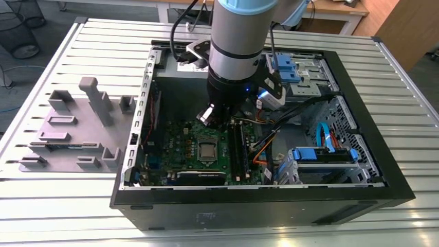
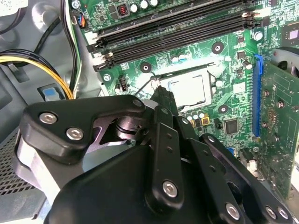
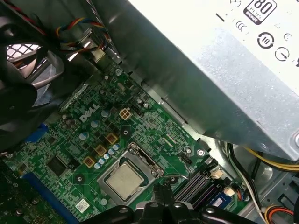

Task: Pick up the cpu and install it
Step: 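Close the cpu cover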

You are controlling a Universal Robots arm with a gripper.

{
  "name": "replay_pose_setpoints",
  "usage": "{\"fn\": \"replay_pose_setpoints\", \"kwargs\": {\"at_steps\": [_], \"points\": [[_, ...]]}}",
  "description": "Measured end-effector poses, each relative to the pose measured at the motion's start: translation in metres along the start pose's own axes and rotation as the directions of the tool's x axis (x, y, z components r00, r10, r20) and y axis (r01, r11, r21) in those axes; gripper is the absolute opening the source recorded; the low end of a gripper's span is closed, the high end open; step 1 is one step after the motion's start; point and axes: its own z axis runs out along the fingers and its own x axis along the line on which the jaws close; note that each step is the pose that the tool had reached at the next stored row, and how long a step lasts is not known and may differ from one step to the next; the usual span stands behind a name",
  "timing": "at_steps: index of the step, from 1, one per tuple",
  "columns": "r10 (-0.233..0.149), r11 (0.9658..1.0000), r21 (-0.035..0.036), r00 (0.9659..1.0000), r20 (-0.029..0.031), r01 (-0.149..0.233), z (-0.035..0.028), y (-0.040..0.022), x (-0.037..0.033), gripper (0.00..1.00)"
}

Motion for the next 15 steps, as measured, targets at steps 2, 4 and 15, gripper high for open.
{"fn": "replay_pose_setpoints", "kwargs": {"at_steps": [2,4,15], "points": [[-0.002,1.0000,-0.0001,1.0000,0.0002,0.002,0.0010,0.0000,0.0000,0.10],[-0.002,1.0000,-0.0001,1.0000,0.0002,0.002,0.0010,0.0000,0.0000,0.10],[-0.002,1.0000,-0.0001,1.0000,0.0003,0.002,0.0011,-0.0013,0.0039,0.10]]}}
